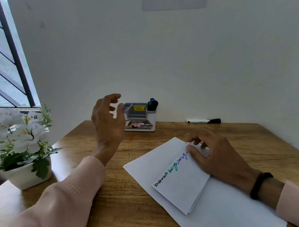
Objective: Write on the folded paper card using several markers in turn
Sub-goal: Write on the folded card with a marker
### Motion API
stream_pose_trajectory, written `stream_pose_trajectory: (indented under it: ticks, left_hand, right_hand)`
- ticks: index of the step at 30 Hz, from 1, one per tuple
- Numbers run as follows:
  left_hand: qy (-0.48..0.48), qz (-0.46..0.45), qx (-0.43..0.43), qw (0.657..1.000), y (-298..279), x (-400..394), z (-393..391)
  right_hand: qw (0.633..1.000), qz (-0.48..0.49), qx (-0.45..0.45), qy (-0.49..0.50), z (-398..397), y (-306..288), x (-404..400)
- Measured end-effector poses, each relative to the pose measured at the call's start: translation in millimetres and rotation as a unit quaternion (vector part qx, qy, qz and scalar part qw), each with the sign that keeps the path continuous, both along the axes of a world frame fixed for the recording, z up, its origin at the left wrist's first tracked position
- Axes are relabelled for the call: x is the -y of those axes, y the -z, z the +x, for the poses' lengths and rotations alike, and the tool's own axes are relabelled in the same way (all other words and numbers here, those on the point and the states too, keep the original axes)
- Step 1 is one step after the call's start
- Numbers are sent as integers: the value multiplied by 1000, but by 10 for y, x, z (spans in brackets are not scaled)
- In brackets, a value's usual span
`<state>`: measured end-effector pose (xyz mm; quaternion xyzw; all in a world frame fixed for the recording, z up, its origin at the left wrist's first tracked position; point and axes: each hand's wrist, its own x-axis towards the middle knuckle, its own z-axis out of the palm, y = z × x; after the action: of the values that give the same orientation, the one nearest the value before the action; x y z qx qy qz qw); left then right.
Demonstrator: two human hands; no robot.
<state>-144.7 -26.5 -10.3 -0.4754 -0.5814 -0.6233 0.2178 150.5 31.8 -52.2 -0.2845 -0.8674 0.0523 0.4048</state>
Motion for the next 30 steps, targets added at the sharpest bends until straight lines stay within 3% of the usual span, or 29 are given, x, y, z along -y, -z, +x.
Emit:
stream_pose_trajectory:
  ticks: [4,8,12,15,17,23,26,30]
  left_hand:
    - [146,-108,-46,982,27,53,412]
    - [258,-223,-184,922,176,64,805]
    - [289,-276,-246,883,248,62,903]
    - [291,-241,-236,895,235,73,834]
    - [276,-229,-217,908,229,61,770]
    - [264,-232,-175,920,242,33,698]
    - [247,-223,-149,931,223,40,697]
    - [239,-234,-142,932,171,74,689]
  right_hand:
    - [996,-60,-65,11,0,-106,-111]
    - [993,-70,-77,59,5,-317,-567]
    - [979,-48,149,133,21,-422,-1251]
    - [929,-53,330,161,3,-403,-1595]
    - [917,-40,359,171,-38,-363,-1698]
    - [892,-90,375,236,-104,-414,-1714]
    - [906,-77,349,227,-29,-568,-1449]
    - [986,-92,89,102,-48,-791,-828]
